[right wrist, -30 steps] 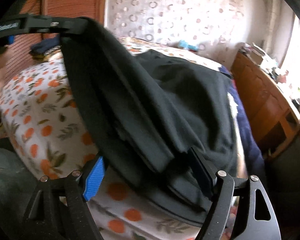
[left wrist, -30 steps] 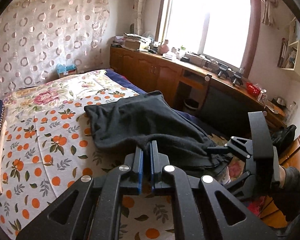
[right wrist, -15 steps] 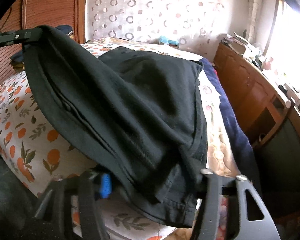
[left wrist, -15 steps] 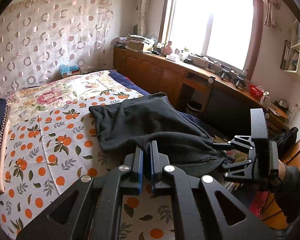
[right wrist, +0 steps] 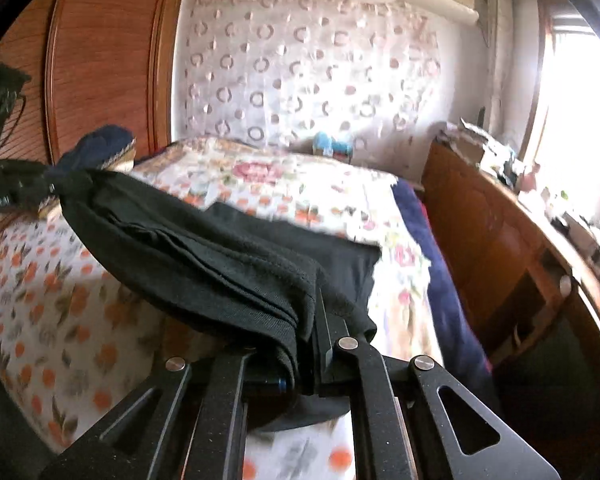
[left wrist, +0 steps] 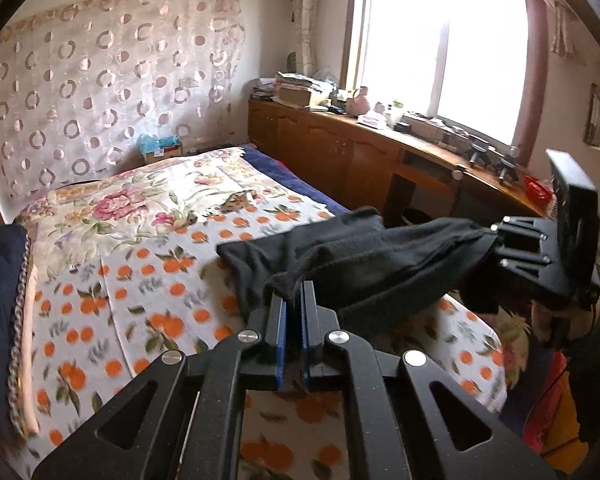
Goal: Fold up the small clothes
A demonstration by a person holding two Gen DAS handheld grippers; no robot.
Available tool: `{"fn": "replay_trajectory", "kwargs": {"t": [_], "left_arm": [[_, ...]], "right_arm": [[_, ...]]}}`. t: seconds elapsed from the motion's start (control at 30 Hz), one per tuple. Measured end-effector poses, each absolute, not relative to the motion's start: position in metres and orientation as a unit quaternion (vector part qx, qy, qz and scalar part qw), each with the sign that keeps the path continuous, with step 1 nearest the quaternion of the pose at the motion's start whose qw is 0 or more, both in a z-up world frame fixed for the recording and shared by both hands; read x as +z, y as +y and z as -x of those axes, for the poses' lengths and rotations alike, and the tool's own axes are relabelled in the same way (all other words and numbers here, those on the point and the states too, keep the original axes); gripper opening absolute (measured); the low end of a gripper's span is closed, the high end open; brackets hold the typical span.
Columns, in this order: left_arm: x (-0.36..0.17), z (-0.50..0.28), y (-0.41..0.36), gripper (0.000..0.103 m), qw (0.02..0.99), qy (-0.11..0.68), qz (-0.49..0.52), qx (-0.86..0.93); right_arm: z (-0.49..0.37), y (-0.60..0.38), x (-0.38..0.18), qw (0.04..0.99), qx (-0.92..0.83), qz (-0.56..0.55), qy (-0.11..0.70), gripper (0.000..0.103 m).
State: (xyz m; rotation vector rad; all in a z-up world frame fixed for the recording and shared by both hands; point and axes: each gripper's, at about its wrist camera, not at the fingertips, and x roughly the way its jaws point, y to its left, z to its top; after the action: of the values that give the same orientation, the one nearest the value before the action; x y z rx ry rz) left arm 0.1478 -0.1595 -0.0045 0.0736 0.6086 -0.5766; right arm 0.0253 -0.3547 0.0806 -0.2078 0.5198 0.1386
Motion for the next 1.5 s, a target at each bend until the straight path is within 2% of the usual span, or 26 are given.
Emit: {"fn": "replay_trajectory", "kwargs": {"t": [0.37, 0.7, 0.77, 0.83, 0.87, 0.9, 0.97, 1.07, 1.37, 1.5], "left_arm": [[-0.011, -0.222, -0.168, 0.006, 0.908, 0.324, -0.038, -0.262], [-0.034, -0.277, -0.177, 0.007, 0.896, 0.366, -0.037, -0.251], [-0.04, -0.283, -0.179, 0.007, 0.891, 0.377, -0.037, -0.251], [-0.042, -0.288, -0.179, 0.01, 0.887, 0.385, -0.038, -0.252], [-0.043, -0.289, -0.179, 0.016, 0.887, 0.386, -0.038, -0.252], [-0.041, -0.29, -0.178, 0.029, 0.888, 0.384, -0.039, -0.251], [-0.038, -0.29, -0.174, 0.043, 0.891, 0.375, -0.031, -0.255], [-0.035, -0.292, -0.168, 0.053, 0.889, 0.374, -0.021, -0.262], [-0.067, -0.293, -0.186, 0.055, 0.871, 0.408, -0.063, -0.267], [-0.08, -0.297, -0.188, 0.055, 0.865, 0.424, -0.071, -0.259]], "right_arm": [[-0.118, -0.36, 0.092, 0.95, 0.092, 0.106, 0.28, 0.008], [-0.16, -0.377, 0.086, 0.936, 0.11, 0.075, 0.327, 0.008], [-0.167, -0.379, 0.087, 0.933, 0.111, 0.074, 0.335, 0.018], [-0.173, -0.381, 0.088, 0.931, 0.106, 0.072, 0.342, 0.024], [-0.176, -0.383, 0.09, 0.93, 0.109, 0.069, 0.344, 0.024], [-0.178, -0.384, 0.092, 0.929, 0.112, 0.066, 0.346, 0.025], [-0.182, -0.386, 0.095, 0.928, 0.112, 0.064, 0.35, 0.03], [-0.192, -0.385, 0.097, 0.928, 0.106, 0.065, 0.352, 0.033], [-0.211, -0.39, 0.114, 0.931, 0.101, 0.061, 0.345, 0.05], [-0.219, -0.398, 0.116, 0.933, 0.078, 0.058, 0.346, 0.054]]}}
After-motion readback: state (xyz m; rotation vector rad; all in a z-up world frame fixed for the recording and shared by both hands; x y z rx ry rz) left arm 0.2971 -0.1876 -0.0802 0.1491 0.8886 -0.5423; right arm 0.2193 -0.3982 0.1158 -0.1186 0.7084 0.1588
